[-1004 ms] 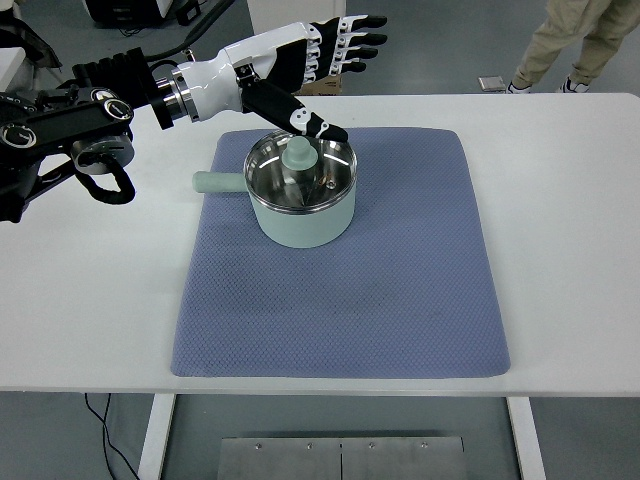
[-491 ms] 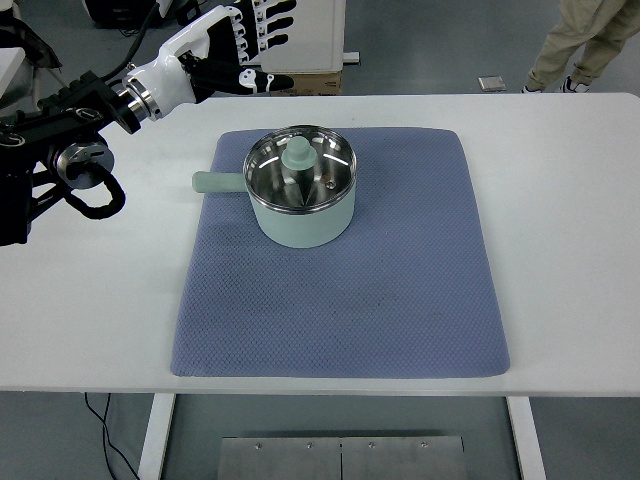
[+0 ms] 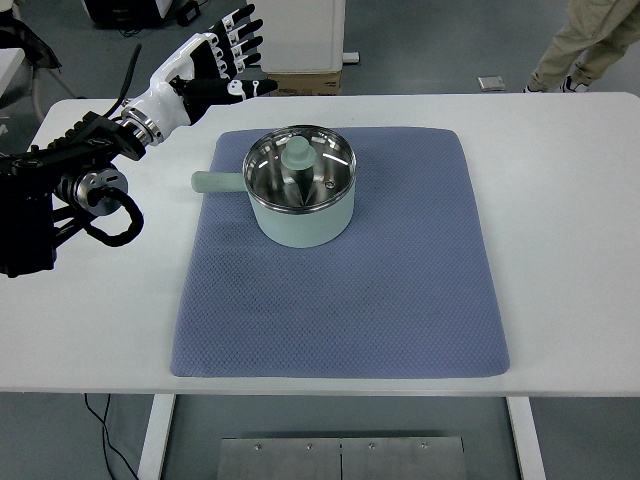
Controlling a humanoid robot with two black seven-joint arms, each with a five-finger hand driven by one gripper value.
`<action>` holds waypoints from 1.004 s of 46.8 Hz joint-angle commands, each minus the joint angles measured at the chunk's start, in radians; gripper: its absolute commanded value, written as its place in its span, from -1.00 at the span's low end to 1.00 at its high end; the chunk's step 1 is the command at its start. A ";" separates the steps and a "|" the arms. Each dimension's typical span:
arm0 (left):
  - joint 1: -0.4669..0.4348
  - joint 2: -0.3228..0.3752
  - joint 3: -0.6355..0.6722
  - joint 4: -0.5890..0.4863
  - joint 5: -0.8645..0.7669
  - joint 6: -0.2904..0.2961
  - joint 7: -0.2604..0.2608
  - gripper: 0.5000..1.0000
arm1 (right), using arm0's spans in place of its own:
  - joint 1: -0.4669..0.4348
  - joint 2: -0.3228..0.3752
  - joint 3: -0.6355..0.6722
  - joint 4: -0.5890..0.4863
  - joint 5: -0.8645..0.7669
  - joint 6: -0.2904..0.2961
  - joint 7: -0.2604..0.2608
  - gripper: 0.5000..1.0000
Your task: Rotate green pot handle
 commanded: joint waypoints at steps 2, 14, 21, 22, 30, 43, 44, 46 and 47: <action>0.009 -0.009 -0.001 0.005 -0.043 0.016 0.000 1.00 | 0.000 0.000 0.000 0.000 0.000 0.000 0.000 1.00; 0.064 -0.025 -0.035 0.005 -0.098 0.090 0.000 1.00 | 0.000 0.000 0.000 0.000 0.000 0.000 0.000 1.00; 0.100 -0.025 -0.053 0.005 -0.099 0.098 0.000 1.00 | 0.000 0.000 0.000 0.000 0.000 0.000 0.000 1.00; 0.107 -0.025 -0.053 0.005 -0.099 0.098 0.000 1.00 | 0.000 0.000 0.000 0.000 0.000 0.000 0.000 1.00; 0.143 -0.025 -0.068 0.005 -0.099 0.098 0.000 1.00 | 0.000 0.000 0.000 0.000 0.000 0.000 0.000 1.00; 0.155 -0.031 -0.099 0.005 -0.099 0.133 0.000 1.00 | 0.000 0.000 0.000 0.000 0.000 0.000 0.000 1.00; 0.155 -0.029 -0.102 0.005 -0.099 0.133 0.000 1.00 | 0.000 0.000 0.000 0.000 0.000 0.000 0.000 1.00; 0.155 -0.031 -0.105 0.005 -0.099 0.134 0.000 1.00 | 0.000 0.000 0.000 0.000 0.000 0.000 0.000 1.00; 0.155 -0.031 -0.107 0.005 -0.099 0.137 0.000 1.00 | 0.000 0.000 0.000 0.000 0.000 0.000 0.000 1.00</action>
